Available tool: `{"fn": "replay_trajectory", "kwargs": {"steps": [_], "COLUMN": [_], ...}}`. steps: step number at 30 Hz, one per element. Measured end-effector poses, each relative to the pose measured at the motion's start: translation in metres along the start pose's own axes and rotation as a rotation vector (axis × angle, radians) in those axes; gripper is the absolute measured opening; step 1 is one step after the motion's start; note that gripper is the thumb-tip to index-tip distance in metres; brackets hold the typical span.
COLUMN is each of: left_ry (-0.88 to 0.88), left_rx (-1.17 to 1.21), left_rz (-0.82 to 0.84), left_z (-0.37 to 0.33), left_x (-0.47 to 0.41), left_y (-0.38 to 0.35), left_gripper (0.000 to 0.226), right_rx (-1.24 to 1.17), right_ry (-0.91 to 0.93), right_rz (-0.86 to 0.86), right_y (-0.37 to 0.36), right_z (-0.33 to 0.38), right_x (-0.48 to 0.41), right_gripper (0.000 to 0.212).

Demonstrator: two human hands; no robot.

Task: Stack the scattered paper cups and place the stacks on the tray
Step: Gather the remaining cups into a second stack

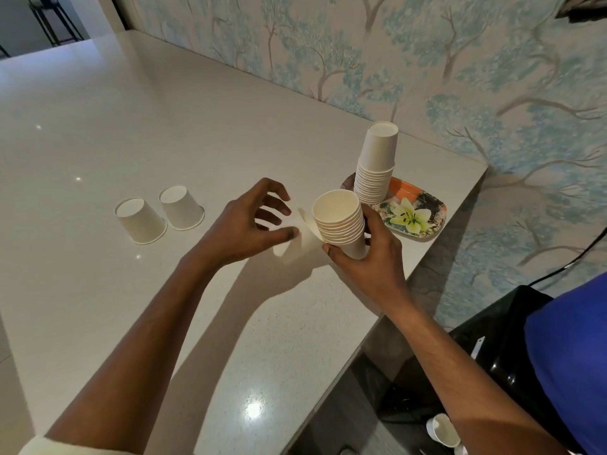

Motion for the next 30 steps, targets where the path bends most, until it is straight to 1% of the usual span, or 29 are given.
{"fn": "replay_trajectory", "kwargs": {"steps": [2,3,6,7,9,16,20,22,24,28,30], "left_ry": [0.028,0.026,-0.023,-0.041,-0.058,-0.08,-0.068,-0.038,-0.007,0.107,0.141], "left_rx": [0.05,0.038,-0.148,-0.214,-0.31,-0.494,-0.542,-0.499,-0.397,-0.084,0.099], "left_rz": [-0.061,-0.045,0.109,0.139,0.144,0.12,0.077,0.03,-0.086,-0.366,-0.435], "left_z": [0.003,0.003,0.0,-0.001,-0.001,0.002,0.004,0.005,0.002,-0.005,-0.011], "left_x": [0.001,0.001,0.005,0.007,0.007,0.0,-0.005,-0.005,-0.003,-0.001,-0.003], "left_y": [0.005,0.005,-0.009,-0.016,-0.027,-0.048,-0.056,-0.053,-0.04,-0.002,0.011], "left_gripper": [0.053,0.058,0.085,0.091,0.097,0.097,0.084,0.075,0.067,0.062,0.065], "right_rx": [0.009,0.011,-0.003,-0.011,-0.017,0.021,0.03,0.025,0.023,0.041,0.063], "right_ry": [-0.005,-0.005,-0.016,-0.02,-0.028,-0.022,-0.024,-0.021,-0.02,-0.023,-0.018], "right_rz": [-0.008,-0.011,-0.006,-0.003,0.005,-0.013,-0.02,-0.016,-0.021,-0.034,-0.031], "right_y": [0.002,0.002,-0.002,-0.004,-0.007,-0.006,-0.004,-0.002,0.002,0.008,0.009], "right_z": [0.0,-0.001,-0.003,-0.003,-0.005,-0.008,-0.006,-0.005,-0.005,-0.006,-0.005], "right_x": [0.0,0.0,0.002,0.003,0.004,0.005,0.006,0.006,0.006,0.004,0.004], "right_gripper": [0.072,0.072,0.074,0.074,0.073,0.074,0.074,0.074,0.074,0.076,0.076]}}
Point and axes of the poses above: each hand's wrist, its own x-axis away from the middle knuckle, its own y-axis out of the back of the hand, z = x × y, the point moved 3 cm from there along -x, towards the middle knuckle, and after that the axes turned 15 degrees about -x, right-handed, at the moved point
